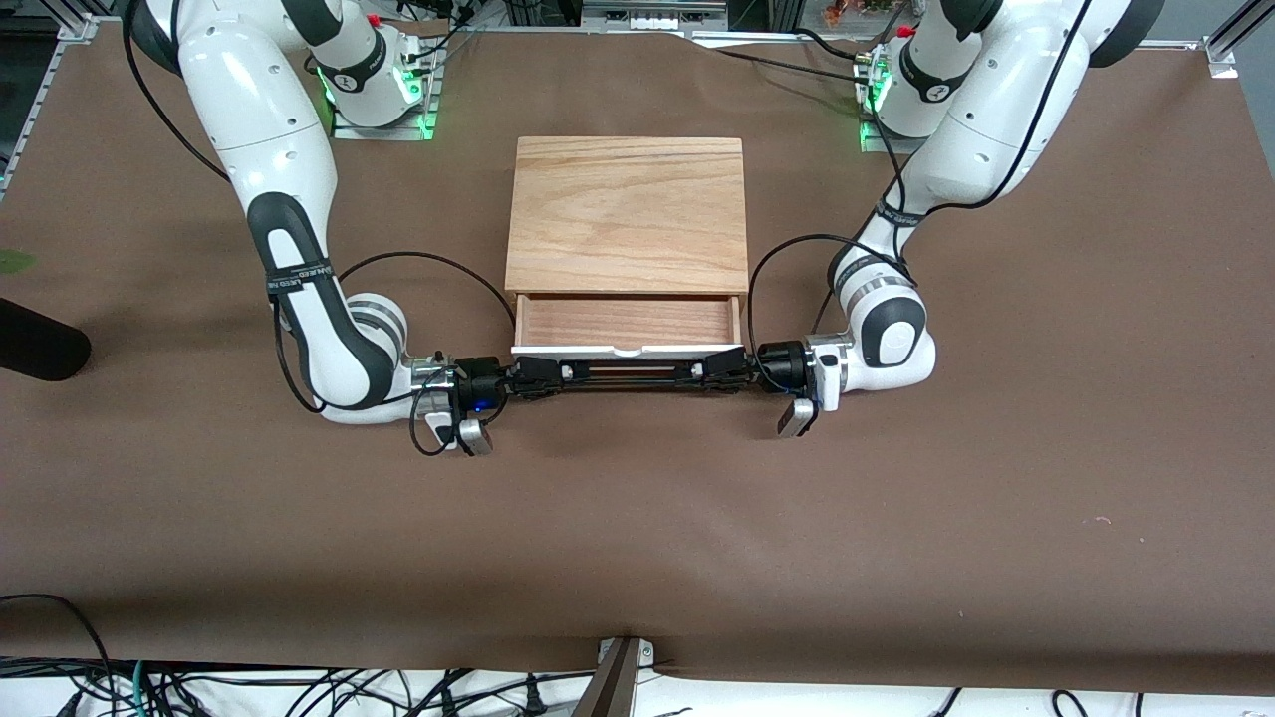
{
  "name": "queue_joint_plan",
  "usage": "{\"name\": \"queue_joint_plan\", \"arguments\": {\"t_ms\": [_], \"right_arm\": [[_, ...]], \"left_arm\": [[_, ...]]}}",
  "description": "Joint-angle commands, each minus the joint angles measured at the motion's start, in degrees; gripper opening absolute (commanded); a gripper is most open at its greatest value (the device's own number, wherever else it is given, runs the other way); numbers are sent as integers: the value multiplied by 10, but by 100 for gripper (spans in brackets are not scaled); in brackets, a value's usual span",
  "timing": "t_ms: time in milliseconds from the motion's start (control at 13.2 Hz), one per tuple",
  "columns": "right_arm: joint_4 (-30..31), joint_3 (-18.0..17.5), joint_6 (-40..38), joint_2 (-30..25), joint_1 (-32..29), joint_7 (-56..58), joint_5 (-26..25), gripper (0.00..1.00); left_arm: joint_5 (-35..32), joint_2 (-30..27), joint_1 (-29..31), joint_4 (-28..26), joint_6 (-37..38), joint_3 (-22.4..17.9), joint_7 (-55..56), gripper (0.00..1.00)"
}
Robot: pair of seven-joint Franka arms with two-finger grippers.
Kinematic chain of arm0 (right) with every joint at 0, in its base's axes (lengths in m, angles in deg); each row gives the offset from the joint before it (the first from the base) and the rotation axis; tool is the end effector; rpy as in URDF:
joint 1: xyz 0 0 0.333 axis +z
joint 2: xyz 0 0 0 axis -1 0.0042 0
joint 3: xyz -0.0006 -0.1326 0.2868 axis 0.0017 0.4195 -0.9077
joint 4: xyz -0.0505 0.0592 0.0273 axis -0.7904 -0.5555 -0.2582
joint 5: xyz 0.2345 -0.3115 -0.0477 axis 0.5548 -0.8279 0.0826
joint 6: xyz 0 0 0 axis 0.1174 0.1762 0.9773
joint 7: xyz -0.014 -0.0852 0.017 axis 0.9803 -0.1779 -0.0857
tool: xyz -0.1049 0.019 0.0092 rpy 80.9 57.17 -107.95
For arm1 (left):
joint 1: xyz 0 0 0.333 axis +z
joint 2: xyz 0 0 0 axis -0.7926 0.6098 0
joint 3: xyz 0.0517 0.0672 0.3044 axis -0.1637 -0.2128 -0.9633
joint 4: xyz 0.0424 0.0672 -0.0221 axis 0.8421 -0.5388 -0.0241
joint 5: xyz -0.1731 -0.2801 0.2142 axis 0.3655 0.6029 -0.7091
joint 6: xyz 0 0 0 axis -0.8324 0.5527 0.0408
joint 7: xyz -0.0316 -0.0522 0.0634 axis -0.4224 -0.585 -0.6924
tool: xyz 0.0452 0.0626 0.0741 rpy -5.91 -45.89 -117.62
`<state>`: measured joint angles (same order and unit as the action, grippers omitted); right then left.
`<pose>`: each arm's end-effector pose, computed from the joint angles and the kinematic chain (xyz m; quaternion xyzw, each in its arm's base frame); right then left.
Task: Pull top drawer with both arms simultaneously
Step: 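Pull the handle with both grippers, sliding the drawer out of the box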
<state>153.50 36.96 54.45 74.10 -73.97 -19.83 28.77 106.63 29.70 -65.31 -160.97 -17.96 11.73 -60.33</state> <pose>0.6341 0.2811 0.1725 -0.7406 -0.0542 0.0333 0.6689 0.5943 -0.2799 0.1513 0.7074 0.0201 0.0615 0.7039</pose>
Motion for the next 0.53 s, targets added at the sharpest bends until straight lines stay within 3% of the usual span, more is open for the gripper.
{"name": "queue_joint_plan", "arguments": {"t_ms": [0, 453], "right_arm": [[-49, 4, 2, 12, -48, -42, 19, 0], [-68, 4, 2, 29, -52, -52, 19, 0]], "left_arm": [[-20, 12, 5, 5, 2, -24, -2, 0], [-45, 25, 5, 34, 6, -41, 27, 0]]}}
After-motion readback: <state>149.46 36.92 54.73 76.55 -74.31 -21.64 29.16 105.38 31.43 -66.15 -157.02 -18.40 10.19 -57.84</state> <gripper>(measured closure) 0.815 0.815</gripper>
